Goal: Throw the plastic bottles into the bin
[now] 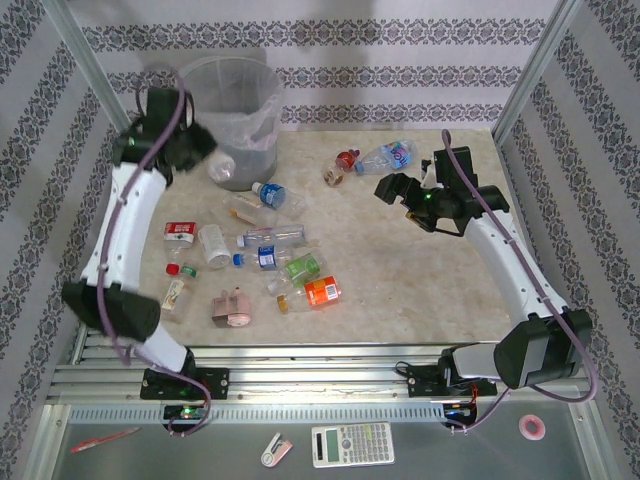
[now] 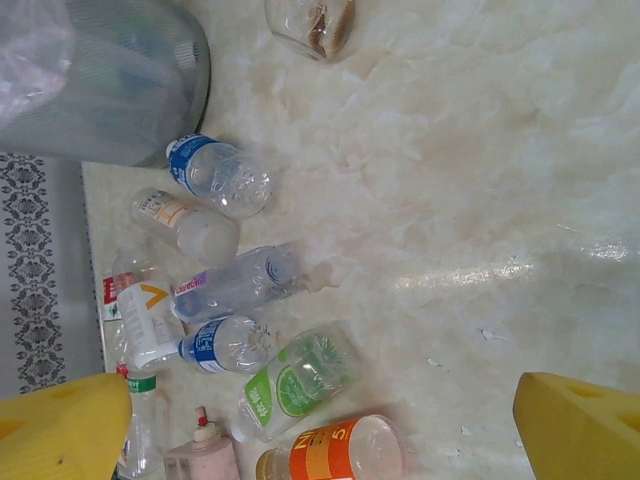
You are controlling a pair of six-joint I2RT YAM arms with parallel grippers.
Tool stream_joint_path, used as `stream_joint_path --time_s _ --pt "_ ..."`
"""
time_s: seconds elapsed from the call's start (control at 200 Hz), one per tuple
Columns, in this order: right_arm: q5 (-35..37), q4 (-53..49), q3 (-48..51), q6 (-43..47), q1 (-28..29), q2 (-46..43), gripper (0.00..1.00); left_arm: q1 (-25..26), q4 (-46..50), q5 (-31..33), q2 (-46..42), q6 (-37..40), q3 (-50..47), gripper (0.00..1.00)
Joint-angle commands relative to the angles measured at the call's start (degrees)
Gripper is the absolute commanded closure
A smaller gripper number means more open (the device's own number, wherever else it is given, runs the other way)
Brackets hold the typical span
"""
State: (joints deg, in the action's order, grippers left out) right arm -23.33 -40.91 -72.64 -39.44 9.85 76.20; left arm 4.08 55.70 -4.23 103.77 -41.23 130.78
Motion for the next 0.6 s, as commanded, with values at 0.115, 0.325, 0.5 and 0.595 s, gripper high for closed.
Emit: stream_joint_path --time_s 0.115,0.325,0.5,0.595 --pt "-1.1 -0.1 2.7 0.0 -0.5 -2.4 0.02 -3.6 8.4 -12.1 25.4 -2.0 41.4 0.23" --pt "-1.3 -0.3 4.6 0.1 -0.5 -3.1 0.02 -4.0 3.1 -10.3 15.9 1.2 27.0 0.0" --pt "-1.0 -0.8 3.9 0.6 -0.7 -2.8 0.02 -4.3 5.3 -9.3 10.2 5.0 26.6 0.0" --pt "-0.5 -0.8 3.2 0.9 -0.7 -1.8 0.02 -4.2 4.3 -10.6 6.4 6.7 24.0 0.0"
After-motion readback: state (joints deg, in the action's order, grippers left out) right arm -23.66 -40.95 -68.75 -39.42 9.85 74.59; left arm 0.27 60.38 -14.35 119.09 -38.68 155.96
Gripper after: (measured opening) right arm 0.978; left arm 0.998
